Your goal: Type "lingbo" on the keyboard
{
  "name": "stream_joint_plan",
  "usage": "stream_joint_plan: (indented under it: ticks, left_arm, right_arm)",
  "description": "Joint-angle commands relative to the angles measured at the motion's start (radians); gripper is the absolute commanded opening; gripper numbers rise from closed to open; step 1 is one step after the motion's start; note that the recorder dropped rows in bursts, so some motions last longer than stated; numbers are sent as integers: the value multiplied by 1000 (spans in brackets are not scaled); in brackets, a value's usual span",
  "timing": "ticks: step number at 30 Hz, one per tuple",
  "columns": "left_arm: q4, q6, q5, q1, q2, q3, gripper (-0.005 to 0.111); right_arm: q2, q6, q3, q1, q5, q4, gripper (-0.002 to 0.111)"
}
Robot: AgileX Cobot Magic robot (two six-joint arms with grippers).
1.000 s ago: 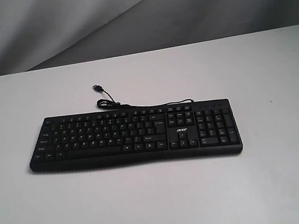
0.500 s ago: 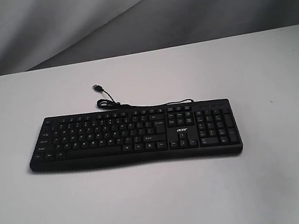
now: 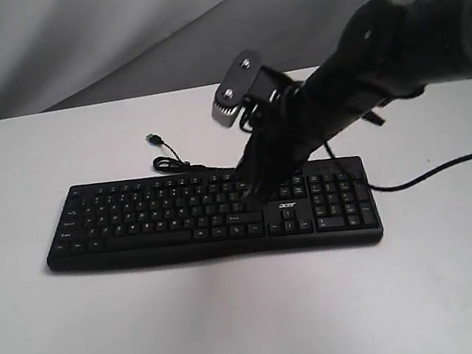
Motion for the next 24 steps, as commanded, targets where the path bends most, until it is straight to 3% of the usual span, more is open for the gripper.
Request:
stream_joint_plan:
  ticks: [1, 6, 15, 24]
  left_arm:
    - [-4, -2, -7, 1, -4, 5, 1]
    - [-4, -2, -7, 1, -4, 5, 1]
    - [-4, -2, -7, 1, -4, 5, 1]
    - [-4, -2, -7, 1, -4, 5, 1]
  right_arm:
    - [83, -200, -20, 60, 14, 144, 0]
    - [185, -202, -166, 69, 121, 188, 0]
    - [348, -135, -386, 69, 149, 132, 0]
    - [407, -39, -429, 69, 141, 18, 0]
